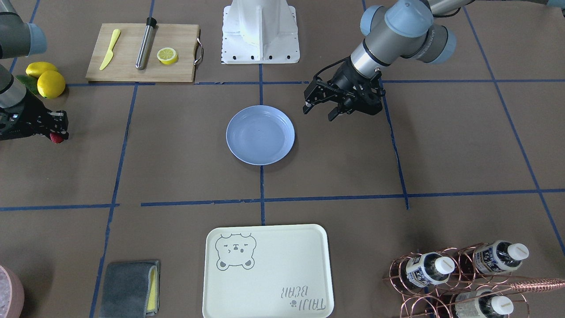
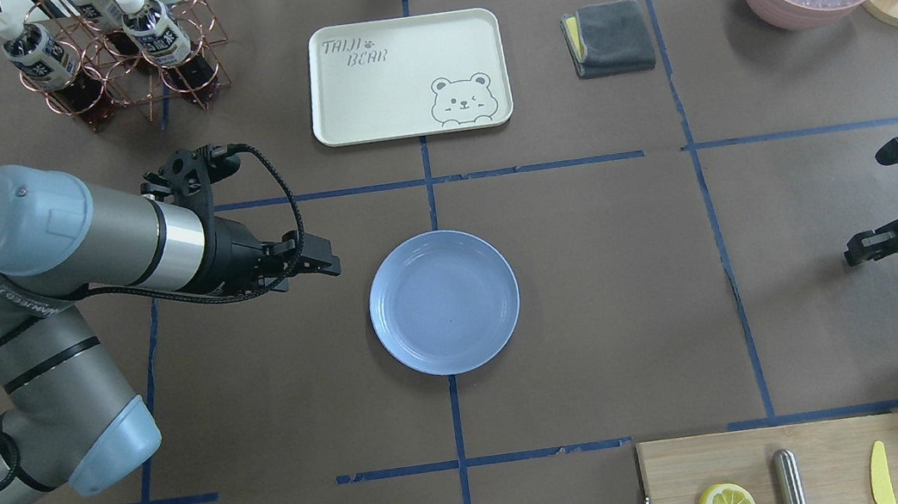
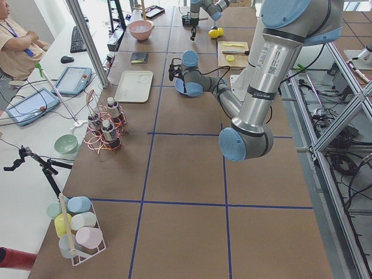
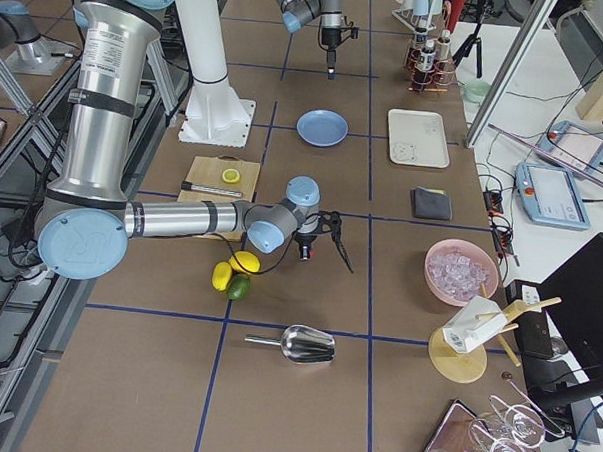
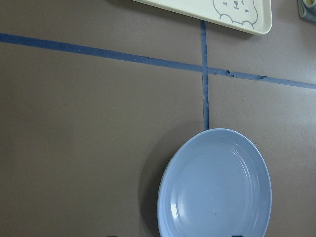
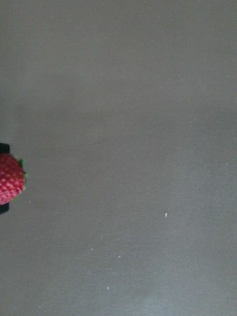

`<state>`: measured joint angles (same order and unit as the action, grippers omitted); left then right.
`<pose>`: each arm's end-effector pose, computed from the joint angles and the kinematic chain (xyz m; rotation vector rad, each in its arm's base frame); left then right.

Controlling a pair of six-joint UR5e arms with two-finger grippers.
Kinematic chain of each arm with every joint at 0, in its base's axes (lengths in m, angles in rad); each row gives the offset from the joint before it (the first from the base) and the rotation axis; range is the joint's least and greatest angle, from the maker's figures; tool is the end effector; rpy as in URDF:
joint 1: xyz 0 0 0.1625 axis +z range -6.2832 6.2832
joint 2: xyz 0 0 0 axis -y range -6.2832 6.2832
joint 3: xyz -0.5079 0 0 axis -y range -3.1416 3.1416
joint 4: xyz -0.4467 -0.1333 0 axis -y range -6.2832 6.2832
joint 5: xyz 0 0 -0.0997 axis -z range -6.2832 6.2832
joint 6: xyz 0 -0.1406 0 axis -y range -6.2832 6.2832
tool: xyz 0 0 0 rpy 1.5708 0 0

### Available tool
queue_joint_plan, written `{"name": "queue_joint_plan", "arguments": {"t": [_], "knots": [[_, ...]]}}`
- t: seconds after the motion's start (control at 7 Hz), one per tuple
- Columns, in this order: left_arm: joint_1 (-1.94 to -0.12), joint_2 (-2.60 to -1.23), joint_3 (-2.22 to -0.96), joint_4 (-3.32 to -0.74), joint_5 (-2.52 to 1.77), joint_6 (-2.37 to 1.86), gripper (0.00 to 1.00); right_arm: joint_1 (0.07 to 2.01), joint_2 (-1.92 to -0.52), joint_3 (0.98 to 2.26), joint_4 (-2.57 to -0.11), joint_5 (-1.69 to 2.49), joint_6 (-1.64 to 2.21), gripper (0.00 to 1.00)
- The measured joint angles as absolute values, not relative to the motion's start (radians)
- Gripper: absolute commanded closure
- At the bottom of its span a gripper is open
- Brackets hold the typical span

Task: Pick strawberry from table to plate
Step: 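Lower the right gripper and grasp the red strawberry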

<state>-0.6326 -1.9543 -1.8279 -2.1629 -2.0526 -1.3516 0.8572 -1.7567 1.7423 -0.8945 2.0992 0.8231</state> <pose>0.5233 -0.4681 0.3138 0.1170 1.2673 -0.0592 -0.2841 -0.4234 0.7026 0.1109 -0.8140 -0.0715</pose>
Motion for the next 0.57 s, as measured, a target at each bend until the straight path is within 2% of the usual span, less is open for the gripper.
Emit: {"name": "queue_joint_plan", "arguments": {"t": [0.29, 0.57], "knots": [[-0.637, -1.955, -1.837, -2.163, -2.056, -1.352, 0.17, 0.862, -1.752, 1.818, -0.895, 2.095, 0.852, 1.0], [-0.671, -1.942, -1.857, -2.161, -2.083, -1.346, 0.17, 0.85, -1.663, 1.864, -0.899, 2.095, 1.035, 1.0]]}}
